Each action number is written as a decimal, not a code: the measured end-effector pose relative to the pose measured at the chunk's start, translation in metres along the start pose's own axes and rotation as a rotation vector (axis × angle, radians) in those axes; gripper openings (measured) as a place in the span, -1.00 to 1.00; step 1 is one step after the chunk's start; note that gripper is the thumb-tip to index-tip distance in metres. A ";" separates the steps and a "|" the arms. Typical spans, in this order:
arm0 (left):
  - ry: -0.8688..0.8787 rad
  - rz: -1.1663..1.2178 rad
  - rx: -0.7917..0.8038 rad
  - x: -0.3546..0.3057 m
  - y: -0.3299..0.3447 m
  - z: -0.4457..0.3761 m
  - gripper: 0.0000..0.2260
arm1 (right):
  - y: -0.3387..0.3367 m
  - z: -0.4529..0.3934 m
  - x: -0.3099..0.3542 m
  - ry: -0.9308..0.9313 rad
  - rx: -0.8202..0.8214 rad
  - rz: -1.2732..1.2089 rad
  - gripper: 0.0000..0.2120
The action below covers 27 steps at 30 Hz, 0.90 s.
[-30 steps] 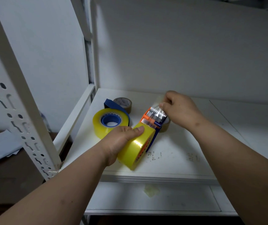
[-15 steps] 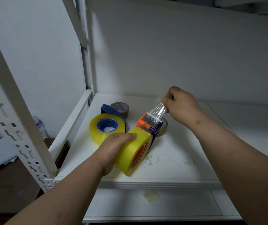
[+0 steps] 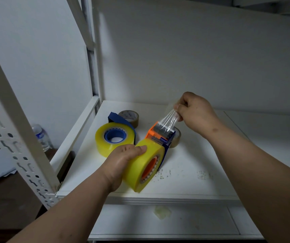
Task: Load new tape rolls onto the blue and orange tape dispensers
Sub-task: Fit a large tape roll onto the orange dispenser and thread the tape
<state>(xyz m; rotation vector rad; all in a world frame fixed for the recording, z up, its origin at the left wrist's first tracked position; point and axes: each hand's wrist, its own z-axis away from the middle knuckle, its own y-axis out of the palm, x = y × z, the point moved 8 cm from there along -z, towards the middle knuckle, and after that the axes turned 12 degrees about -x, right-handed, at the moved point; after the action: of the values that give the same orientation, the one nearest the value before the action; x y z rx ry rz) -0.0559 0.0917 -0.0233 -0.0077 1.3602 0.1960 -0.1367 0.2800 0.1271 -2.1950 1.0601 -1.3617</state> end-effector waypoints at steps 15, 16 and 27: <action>-0.016 0.060 -0.047 0.006 -0.003 -0.007 -0.71 | 0.023 0.010 -0.029 0.338 0.131 -0.351 -0.80; -0.019 0.063 -0.050 0.007 -0.004 -0.008 -0.72 | 0.025 0.010 -0.031 0.349 0.132 -0.348 -0.79; -0.005 0.128 -0.065 0.002 0.002 -0.003 -0.38 | 0.037 0.021 -0.048 0.429 0.211 -0.268 -0.80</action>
<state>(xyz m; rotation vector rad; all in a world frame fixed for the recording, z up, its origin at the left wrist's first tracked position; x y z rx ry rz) -0.0588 0.0936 -0.0255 0.0253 1.3496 0.3472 -0.1464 0.2895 0.0643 -1.9894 0.7201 -2.0286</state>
